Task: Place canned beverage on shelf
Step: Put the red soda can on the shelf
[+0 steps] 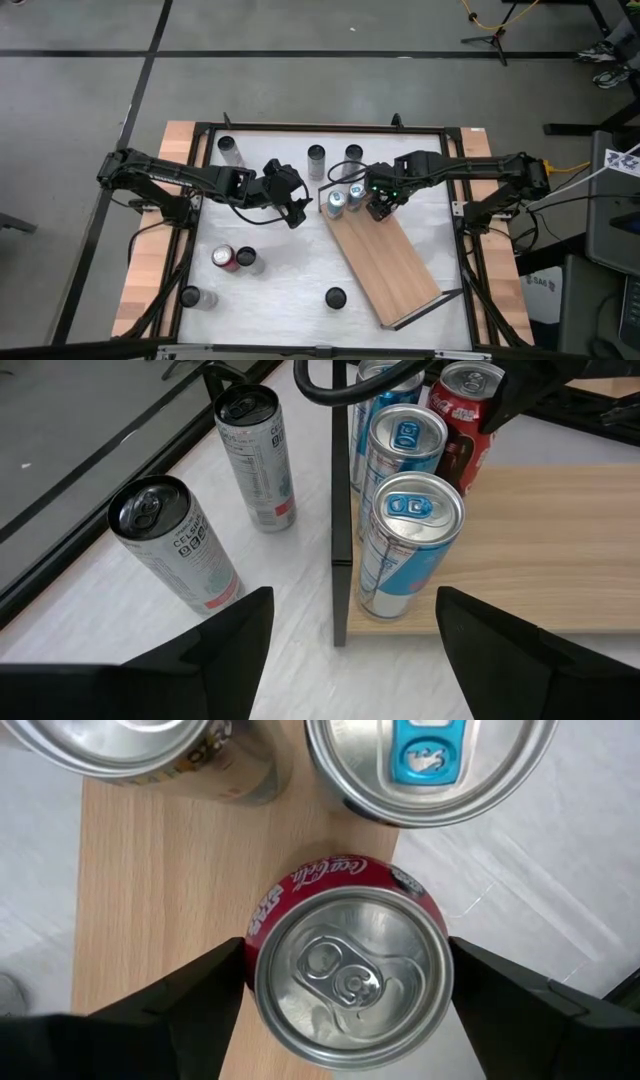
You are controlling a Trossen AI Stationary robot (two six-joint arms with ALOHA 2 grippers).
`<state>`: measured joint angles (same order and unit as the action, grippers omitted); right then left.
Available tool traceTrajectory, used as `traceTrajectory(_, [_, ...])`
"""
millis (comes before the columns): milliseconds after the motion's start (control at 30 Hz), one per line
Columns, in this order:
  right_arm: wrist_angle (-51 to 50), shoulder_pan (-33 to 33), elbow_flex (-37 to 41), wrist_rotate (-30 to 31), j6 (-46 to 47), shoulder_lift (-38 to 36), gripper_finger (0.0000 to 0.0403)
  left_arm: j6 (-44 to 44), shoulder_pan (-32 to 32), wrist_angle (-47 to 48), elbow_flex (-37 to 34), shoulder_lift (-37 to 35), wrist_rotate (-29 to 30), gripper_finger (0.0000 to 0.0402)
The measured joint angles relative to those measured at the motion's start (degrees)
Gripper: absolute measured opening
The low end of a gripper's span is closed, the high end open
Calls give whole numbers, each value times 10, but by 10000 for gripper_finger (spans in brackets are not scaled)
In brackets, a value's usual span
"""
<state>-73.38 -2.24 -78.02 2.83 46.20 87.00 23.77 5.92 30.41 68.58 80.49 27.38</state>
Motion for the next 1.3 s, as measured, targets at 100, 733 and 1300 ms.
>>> traceTrajectory(100, [0, 0, 0, 0, 0, 0, 321, 0, 0, 0, 0, 0, 0, 271])
traceTrajectory(733, [0, 0, -1, 5, 0, 0, 321, 0, 0, 0, 0, 0, 0, 271])
traceTrajectory(1300, [-2, 0, -1, 6, 15, 0, 321, 0, 0, 0, 0, 0, 0, 271])
